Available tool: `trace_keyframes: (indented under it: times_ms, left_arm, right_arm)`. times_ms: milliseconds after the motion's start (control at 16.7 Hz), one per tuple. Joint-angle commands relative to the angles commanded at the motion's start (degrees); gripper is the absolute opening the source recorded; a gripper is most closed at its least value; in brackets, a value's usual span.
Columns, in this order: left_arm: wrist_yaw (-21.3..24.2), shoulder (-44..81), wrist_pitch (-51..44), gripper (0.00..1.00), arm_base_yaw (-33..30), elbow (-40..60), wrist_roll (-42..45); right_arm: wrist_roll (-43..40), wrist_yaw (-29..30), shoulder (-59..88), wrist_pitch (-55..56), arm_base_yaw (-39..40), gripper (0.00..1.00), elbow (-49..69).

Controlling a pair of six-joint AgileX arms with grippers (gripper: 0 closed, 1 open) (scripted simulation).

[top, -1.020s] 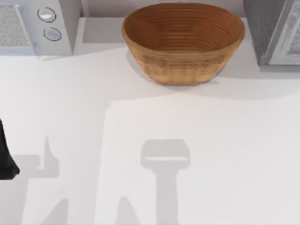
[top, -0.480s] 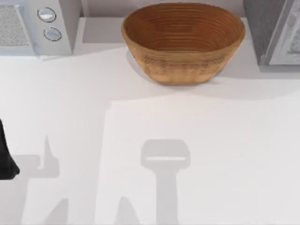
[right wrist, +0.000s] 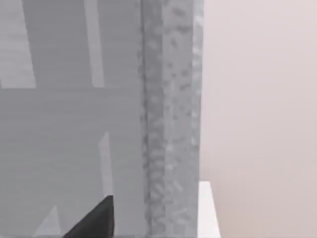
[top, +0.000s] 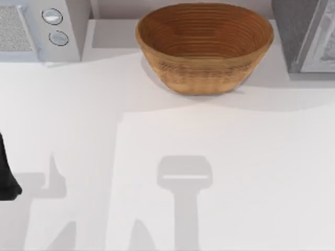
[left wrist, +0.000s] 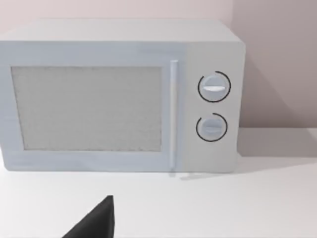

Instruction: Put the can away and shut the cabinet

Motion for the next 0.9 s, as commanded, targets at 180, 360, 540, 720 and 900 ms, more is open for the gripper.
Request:
trace_keyframes:
  times_ms: [180, 360, 540, 720, 900]
  left_arm:
    - [0.0, 0.0, 0.0, 1.0, 0.0, 0.0, 0.0]
    - [0.0, 0.0, 0.0, 1.0, 0.0, 0.0, 0.0]
    - [0.0, 0.0, 0.0, 1.0, 0.0, 0.0, 0.0]
    - [0.0, 0.0, 0.0, 1.0, 0.0, 0.0, 0.0]
    - [0.0, 0.0, 0.0, 1.0, 0.0, 0.0, 0.0]
  right_arm:
    - [0.01, -0.33, -1.87, -15.97, -0.29, 1.0, 13.33]
    - [0.01, -0.54, -4.0, -32.49, -0.45, 1.0, 27.13]
    - [-0.03, -0.48, -6.34, -47.36, -0.37, 1.0, 39.73]
    - [-0.08, -0.1, -8.63, -58.39, 0.0, 1.0, 49.27]
    - [-0.13, 0.18, -10.06, -64.18, 0.27, 1.0, 54.73]
